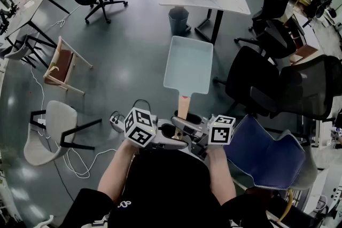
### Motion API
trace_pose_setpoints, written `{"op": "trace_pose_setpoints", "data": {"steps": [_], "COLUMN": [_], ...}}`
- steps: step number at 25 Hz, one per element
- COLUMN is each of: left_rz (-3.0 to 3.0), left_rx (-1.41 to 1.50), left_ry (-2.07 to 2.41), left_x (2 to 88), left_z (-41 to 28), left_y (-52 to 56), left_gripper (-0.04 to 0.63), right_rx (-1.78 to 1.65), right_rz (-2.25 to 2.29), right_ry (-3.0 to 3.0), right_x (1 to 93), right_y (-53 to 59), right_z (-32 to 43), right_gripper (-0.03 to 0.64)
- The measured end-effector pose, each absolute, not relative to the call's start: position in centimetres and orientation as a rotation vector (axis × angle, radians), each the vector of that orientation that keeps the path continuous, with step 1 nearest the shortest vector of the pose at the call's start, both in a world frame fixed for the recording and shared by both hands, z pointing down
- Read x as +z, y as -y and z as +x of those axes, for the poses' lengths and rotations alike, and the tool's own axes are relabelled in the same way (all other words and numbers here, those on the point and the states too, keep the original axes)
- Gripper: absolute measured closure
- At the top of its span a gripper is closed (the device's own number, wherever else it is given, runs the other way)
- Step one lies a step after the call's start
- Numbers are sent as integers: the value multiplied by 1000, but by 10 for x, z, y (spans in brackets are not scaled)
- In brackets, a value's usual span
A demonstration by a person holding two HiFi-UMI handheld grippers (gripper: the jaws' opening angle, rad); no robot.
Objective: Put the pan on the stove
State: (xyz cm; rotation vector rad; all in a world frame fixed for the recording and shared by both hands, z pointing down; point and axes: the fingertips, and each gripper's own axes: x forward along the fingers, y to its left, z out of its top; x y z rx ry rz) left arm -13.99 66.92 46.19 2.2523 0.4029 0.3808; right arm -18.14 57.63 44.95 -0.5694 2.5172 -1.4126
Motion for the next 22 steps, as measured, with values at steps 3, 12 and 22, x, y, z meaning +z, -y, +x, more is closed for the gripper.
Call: {"op": "trace_pose_setpoints", "data": {"steps": [3,12,22], "left_rz": [2251,2220,2193], "left_rx": [386,366,381], "left_ry": [-395,-411,-470], "left_x": [462,459,465], "left_z": [-137,-140,-138], "left_y": [-668,-661,-596], "left_gripper": [382,379,379], "right_rx": [-1414,-1424,-1441], "right_rz": [-565,-560,-631], "right_ry": [-2521,-2481,-2456], "right_x": [449,449,457], "right_y": [-576,-568,-501], "right_z": [-179,-180,-176], "right_gripper": [419,414,413]}}
